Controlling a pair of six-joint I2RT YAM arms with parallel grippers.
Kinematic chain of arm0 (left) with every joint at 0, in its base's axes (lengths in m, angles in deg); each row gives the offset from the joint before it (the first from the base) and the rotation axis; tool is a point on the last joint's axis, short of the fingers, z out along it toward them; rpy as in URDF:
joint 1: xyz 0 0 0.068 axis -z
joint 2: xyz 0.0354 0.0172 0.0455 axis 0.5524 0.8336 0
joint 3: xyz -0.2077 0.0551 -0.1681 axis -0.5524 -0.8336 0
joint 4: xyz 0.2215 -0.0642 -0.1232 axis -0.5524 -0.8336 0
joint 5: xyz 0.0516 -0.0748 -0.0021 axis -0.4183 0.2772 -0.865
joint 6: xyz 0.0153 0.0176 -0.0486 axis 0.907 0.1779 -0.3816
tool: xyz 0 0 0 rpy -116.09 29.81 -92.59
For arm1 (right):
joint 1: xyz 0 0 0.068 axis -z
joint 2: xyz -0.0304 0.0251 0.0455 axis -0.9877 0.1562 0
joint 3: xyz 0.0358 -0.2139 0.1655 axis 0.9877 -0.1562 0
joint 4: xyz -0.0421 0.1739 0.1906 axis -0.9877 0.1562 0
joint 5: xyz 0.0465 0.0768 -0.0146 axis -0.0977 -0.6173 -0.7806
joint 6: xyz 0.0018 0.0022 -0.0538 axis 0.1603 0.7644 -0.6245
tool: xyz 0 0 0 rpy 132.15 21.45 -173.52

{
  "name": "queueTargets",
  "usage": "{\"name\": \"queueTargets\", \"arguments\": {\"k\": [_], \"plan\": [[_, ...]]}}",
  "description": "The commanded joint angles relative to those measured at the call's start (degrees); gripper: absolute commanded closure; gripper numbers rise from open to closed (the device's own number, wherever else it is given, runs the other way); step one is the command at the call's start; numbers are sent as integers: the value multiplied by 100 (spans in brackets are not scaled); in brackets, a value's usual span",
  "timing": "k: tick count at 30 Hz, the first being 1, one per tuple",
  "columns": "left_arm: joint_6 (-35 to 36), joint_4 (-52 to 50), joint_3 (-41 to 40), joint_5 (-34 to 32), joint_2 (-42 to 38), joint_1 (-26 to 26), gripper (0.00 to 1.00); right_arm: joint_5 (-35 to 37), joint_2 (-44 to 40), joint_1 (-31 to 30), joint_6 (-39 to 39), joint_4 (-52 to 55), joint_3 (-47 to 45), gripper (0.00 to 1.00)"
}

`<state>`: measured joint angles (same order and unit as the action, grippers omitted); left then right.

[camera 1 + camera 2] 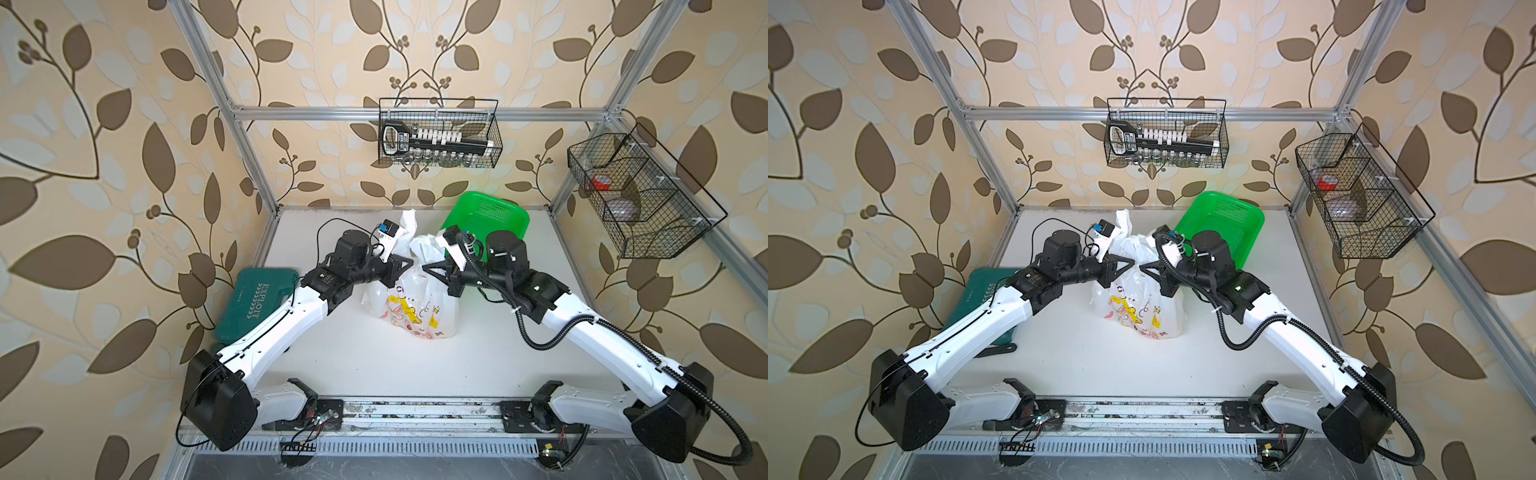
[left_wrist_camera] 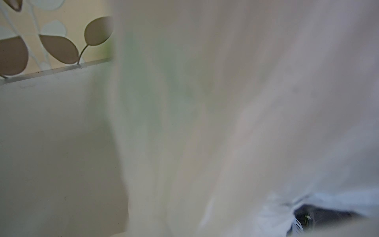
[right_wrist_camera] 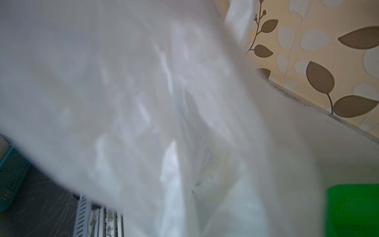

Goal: Place the pears into plastic bags & tie knots
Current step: Tie the plastic bag at the center of the board.

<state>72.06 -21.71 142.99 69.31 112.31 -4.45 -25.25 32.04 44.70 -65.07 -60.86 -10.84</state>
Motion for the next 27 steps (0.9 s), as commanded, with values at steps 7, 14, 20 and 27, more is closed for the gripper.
{"name": "queueTargets", "arguments": {"k": [7, 14, 20, 27], "plan": [[486, -664, 403, 1022, 267, -96, 100, 1336, 403, -200, -1608, 1473, 717, 100], [561, -835, 494, 1179, 478, -96, 100, 1046, 912, -314, -1994, 1910, 1314, 100], [504, -689, 539, 1289, 494, -100, 100, 1218, 1180, -526, -2146, 2261, 1407, 100], [669, -925, 530, 1654, 308, -98, 70, 1329, 1151, -424, -2138, 2227, 1414, 100]]}}
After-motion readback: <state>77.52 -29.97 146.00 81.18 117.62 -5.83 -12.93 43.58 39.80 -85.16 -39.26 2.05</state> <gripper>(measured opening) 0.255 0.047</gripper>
